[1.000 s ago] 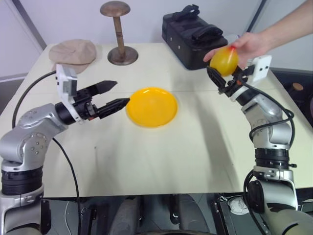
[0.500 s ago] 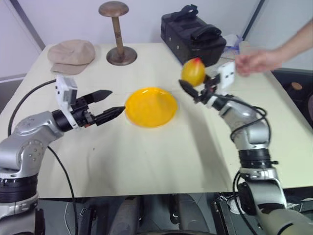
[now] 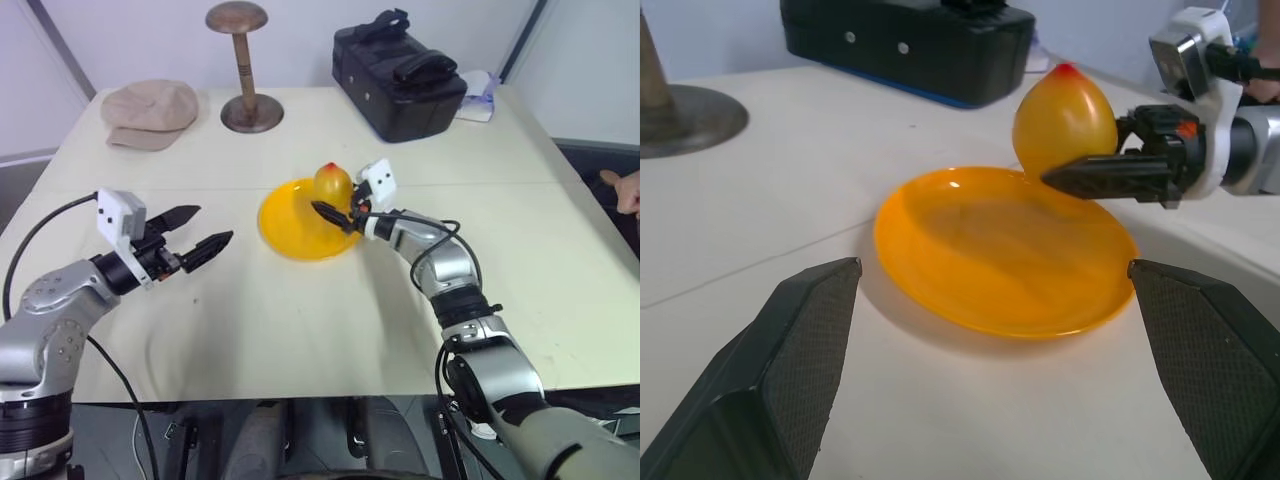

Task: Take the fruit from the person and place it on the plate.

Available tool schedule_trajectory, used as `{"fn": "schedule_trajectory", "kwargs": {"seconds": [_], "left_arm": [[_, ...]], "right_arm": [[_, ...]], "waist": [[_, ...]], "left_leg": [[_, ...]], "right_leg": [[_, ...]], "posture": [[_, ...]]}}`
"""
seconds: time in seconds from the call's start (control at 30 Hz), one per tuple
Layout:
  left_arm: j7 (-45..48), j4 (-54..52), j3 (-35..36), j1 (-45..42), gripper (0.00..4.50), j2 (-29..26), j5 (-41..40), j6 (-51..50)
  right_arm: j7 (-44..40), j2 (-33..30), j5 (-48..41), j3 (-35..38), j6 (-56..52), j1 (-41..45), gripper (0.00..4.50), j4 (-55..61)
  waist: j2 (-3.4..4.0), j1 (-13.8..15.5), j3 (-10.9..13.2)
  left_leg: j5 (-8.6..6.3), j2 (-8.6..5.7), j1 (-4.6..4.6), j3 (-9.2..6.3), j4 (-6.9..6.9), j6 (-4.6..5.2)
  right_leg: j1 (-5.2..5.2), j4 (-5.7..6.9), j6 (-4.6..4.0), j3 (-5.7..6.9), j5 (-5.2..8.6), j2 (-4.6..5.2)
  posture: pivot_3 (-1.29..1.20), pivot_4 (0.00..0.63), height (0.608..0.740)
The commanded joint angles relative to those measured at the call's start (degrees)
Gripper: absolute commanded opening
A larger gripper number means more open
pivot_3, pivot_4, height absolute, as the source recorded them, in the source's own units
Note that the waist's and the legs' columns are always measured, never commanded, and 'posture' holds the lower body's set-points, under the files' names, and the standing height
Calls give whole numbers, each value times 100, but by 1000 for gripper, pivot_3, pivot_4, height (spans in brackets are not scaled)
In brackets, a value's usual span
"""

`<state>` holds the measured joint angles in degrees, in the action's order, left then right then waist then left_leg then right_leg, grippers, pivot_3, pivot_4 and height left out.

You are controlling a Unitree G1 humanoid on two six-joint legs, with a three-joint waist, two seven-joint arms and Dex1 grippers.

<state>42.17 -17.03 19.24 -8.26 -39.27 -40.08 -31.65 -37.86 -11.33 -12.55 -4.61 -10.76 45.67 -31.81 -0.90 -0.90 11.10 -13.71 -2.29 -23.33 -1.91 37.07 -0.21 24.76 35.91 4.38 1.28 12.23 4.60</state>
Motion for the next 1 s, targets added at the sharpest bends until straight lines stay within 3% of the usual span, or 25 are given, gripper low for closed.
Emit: {"fn": "schedule_trajectory", "kwargs": {"seconds": [0.03, 0.33, 0.53, 0.77, 1.0], "left_arm": [[-138, -237, 190, 52, 4500, 36, 33, 162], [-537, 62, 234, -47, 4500, 191, 412, 547], [-860, 643, 416, -132, 4500, 227, 902, 1088], [-1270, 755, 630, 111, 4500, 376, 1215, 1345], [-1495, 672, 674, 387, 4500, 625, 1304, 1430]], "right_arm": [[-139, 29, -4, 87, 162, 179, 4459, -7], [-232, -62, -56, 265, 190, 244, 4459, 215], [-233, -535, -274, 628, -219, 282, 4459, 1068], [-160, -1455, -368, 1089, -763, -445, 4459, 2052], [-31, -1778, -338, 1328, -727, -1028, 4459, 2046]], "waist": [[0, -3, 0], [0, 0, 0], [1, 9, 1], [-3, 31, -2], [-1, 12, -1]], "left_leg": [[0, 0, 0, 0, 0, 0], [0, 0, 0, 0, -2, 0], [0, 0, -1, 0, -2, 0], [0, 0, -5, 0, -5, 0], [0, 3, -5, 3, -5, 0]], "right_leg": [[0, 0, 0, 0, 0, 0], [1, 1, 2, 0, -1, -2], [4, 1, 9, 0, -6, -2], [1, -10, 12, 1, -7, 5], [0, -15, -4, -8, -2, 4]], "posture": [[0, 150, 740], [0, 150, 740], [0, 150, 740], [0, 150, 740], [0, 150, 740]]}}
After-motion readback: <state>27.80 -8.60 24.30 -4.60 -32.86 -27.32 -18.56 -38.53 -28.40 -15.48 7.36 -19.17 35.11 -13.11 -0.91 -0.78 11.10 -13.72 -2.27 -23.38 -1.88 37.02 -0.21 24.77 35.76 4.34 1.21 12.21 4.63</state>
